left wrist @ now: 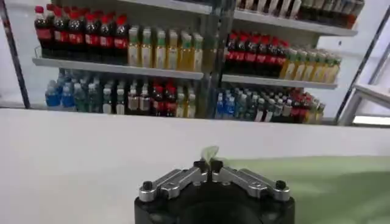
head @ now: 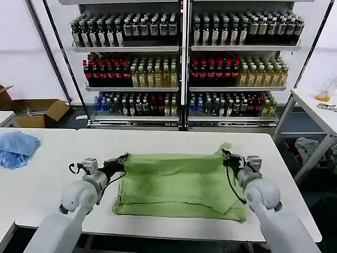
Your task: Fold and organize the clothes.
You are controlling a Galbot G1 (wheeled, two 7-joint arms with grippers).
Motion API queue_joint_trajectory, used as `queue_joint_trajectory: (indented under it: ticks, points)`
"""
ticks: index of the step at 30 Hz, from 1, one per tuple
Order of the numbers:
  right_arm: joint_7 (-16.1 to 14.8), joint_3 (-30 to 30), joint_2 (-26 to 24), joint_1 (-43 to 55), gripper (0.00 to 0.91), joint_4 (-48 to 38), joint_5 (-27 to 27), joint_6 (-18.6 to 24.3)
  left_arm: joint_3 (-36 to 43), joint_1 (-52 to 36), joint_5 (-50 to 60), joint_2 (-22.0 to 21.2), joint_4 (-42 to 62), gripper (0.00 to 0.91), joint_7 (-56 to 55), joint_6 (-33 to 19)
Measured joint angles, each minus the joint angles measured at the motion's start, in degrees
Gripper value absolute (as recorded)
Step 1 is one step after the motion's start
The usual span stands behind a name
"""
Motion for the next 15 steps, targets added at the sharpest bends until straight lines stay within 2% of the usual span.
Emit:
queue_joint_trajectory:
  ticks: [9, 10, 11, 12, 15]
  points:
    - [1.27, 2.63, 1.12, -8.37, 0.0, 4.56, -2.0, -1.77, -0.23, 5.9, 6.55, 0.97, -2.08, 0.071, 1.12, 0.12]
    - [1.28, 2.68, 1.32, -8.87, 0.554, 4.65, -2.3, -1.9, -0.11, 6.2, 7.42, 0.89, -2.01, 0.232, 1.28, 0.13]
    - [1.28, 2.74, 1.51, -9.42, 0.856, 4.75, -2.63, -2.05, 0.06, 6.44, 8.26, 0.75, -1.87, 0.453, 1.47, 0.13]
    - [1.28, 2.78, 1.67, -9.85, 0.907, 4.8, -2.99, -2.18, 0.26, 6.73, 9.27, 0.59, -1.74, 0.907, 1.7, 0.13]
    - [1.25, 2.89, 2.26, -11.31, 0.907, 5.14, -4.25, -2.39, 0.75, 7.51, 11.74, 0.16, -1.4, 0.907, 2.17, 0.14]
